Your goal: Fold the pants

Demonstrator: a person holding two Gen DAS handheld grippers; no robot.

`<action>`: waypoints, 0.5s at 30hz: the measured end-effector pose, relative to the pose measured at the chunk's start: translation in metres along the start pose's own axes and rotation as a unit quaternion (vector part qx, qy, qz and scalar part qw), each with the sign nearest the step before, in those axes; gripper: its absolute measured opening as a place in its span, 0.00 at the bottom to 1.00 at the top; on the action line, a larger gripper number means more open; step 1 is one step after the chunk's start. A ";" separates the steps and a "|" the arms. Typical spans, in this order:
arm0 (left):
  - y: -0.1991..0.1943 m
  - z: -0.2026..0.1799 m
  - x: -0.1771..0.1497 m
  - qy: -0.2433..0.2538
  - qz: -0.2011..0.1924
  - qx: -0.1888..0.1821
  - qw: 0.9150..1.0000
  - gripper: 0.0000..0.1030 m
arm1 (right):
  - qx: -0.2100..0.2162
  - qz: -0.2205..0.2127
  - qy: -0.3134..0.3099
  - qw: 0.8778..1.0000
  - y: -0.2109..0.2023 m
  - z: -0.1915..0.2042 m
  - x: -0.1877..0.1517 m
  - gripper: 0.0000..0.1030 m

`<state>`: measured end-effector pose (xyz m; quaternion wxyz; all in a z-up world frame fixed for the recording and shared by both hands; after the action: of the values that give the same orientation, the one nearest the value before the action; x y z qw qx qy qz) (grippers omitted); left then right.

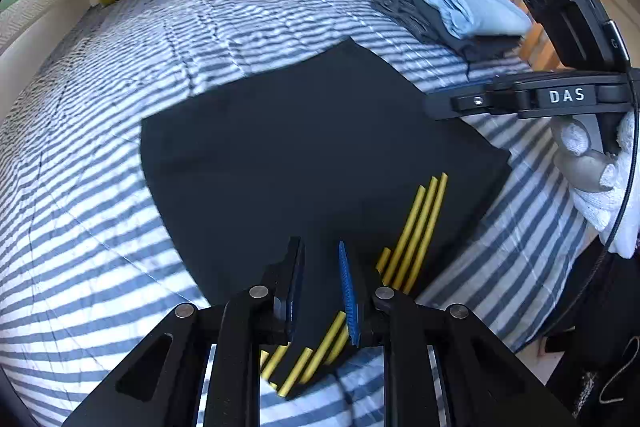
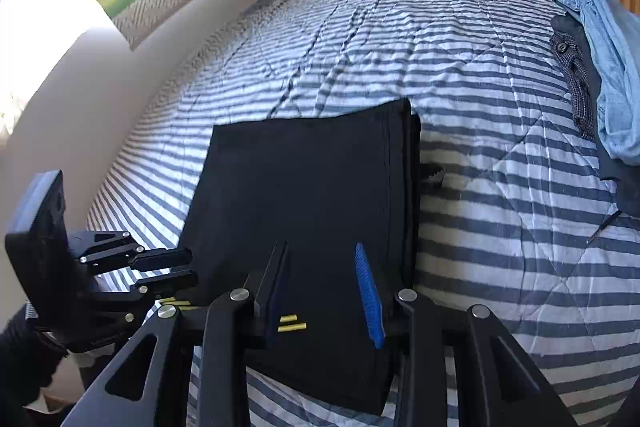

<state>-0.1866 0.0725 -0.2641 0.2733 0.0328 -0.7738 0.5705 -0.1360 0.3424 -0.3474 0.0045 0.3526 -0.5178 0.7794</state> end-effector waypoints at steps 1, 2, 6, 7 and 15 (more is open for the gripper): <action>0.009 -0.006 -0.008 0.013 0.006 0.004 1.000 0.19 | -0.008 0.012 -0.010 1.000 0.004 0.004 -0.007 0.31; 0.014 -0.008 -0.013 0.021 0.009 0.014 1.000 0.19 | -0.020 0.026 -0.017 0.999 0.010 0.004 -0.015 0.31; 0.029 -0.008 -0.016 0.014 0.013 0.028 0.999 0.19 | -0.027 0.034 -0.033 0.999 0.012 0.003 -0.026 0.28; 0.025 -0.006 -0.013 0.001 0.015 0.026 1.000 0.19 | -0.016 0.024 -0.024 0.999 0.006 0.000 -0.026 0.29; -0.005 0.054 0.013 -0.107 -0.002 0.047 0.993 0.39 | 0.014 0.000 0.128 0.992 -0.002 -0.062 -0.020 0.45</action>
<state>-0.2169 0.0254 -0.2646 0.1882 0.1080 -0.7707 0.5991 -0.1535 0.4008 -0.3699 0.0662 0.2496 -0.5021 0.8254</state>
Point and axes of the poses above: each gripper's, at about its wrist camera, not at the fingertips, and y roughly the way its jaws point, z to its left, x to its top, the point moved 5 cm from there along y, roughly the way its jaws point, and after that the axes turned 15 degrees about -y, right-handed, at the moved point
